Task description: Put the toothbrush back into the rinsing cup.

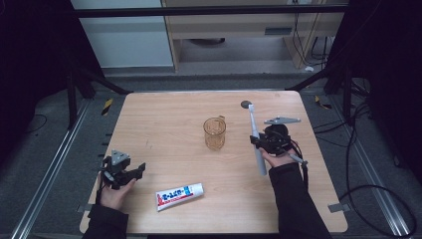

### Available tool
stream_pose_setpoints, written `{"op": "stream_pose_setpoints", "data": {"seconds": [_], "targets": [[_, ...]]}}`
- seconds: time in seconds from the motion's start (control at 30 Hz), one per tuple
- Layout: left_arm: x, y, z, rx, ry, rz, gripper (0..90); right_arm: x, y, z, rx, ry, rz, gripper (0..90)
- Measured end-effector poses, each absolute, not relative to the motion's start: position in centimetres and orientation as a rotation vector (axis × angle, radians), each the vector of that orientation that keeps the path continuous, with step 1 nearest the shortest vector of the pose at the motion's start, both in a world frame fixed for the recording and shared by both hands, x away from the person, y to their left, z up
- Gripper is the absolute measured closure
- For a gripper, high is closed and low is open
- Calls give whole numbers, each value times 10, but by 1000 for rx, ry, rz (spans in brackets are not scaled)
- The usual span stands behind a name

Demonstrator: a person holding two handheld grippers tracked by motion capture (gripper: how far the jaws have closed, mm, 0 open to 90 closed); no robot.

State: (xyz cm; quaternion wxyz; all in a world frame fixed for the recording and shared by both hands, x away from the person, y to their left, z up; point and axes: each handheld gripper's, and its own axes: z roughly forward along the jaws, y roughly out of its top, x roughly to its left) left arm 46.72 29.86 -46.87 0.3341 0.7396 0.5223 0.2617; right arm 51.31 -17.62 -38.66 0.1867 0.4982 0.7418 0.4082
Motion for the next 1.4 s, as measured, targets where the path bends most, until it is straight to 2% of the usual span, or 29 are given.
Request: {"op": "stream_pose_setpoints", "data": {"seconds": [0.63, 1.4], "targets": [[467, 298, -469, 1930, 1354, 679, 391, 513, -164, -359, 1316, 1712, 1455, 674], [467, 300, -469, 1917, 1350, 687, 390, 551, -126, -345, 1248, 1513, 1550, 674]]}}
